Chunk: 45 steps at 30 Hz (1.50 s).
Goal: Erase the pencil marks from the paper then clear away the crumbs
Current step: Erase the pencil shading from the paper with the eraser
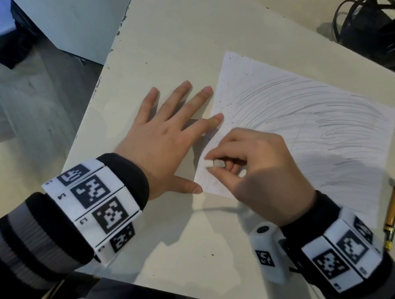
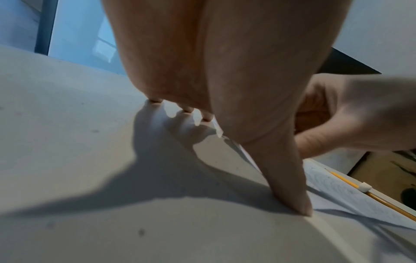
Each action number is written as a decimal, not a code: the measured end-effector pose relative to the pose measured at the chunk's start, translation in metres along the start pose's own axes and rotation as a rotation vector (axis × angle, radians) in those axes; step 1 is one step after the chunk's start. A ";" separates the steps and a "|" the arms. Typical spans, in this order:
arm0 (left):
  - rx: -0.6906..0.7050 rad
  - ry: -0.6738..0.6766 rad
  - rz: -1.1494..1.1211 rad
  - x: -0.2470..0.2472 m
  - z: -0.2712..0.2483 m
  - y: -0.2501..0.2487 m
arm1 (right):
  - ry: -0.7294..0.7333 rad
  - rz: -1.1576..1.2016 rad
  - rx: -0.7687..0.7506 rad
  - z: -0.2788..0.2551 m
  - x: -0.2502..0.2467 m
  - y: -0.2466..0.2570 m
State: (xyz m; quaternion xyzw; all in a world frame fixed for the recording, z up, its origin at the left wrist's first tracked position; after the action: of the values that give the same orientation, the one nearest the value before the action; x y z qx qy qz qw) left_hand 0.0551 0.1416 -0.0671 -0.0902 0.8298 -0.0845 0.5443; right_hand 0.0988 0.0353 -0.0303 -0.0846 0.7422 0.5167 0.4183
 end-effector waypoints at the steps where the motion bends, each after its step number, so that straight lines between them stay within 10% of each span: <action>1: -0.001 -0.001 -0.002 0.000 0.000 0.000 | -0.016 0.008 0.001 0.003 0.000 0.001; 15: 0.007 0.003 -0.024 0.000 0.001 -0.001 | 0.119 0.012 0.037 -0.004 0.003 -0.005; 26: -0.010 -0.049 -0.132 -0.003 0.002 0.003 | -0.292 0.013 0.103 0.003 -0.045 -0.016; 45: -0.058 -0.156 -0.023 -0.020 0.014 0.001 | -0.086 -0.066 -0.040 0.007 -0.022 -0.015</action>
State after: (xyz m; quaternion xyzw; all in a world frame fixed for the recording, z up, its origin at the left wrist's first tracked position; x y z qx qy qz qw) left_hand 0.0758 0.1468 -0.0555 -0.1217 0.7858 -0.0595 0.6034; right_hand 0.1250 0.0274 -0.0260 -0.0950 0.7100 0.5204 0.4648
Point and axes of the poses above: each hand's wrist, its own z-axis towards the middle knuckle, its own x-axis out of the palm, y = z × x, the point moved 8 cm from there along z, towards the middle knuckle, and after that the axes turned 7 degrees about -x, right-handed, at the moved point
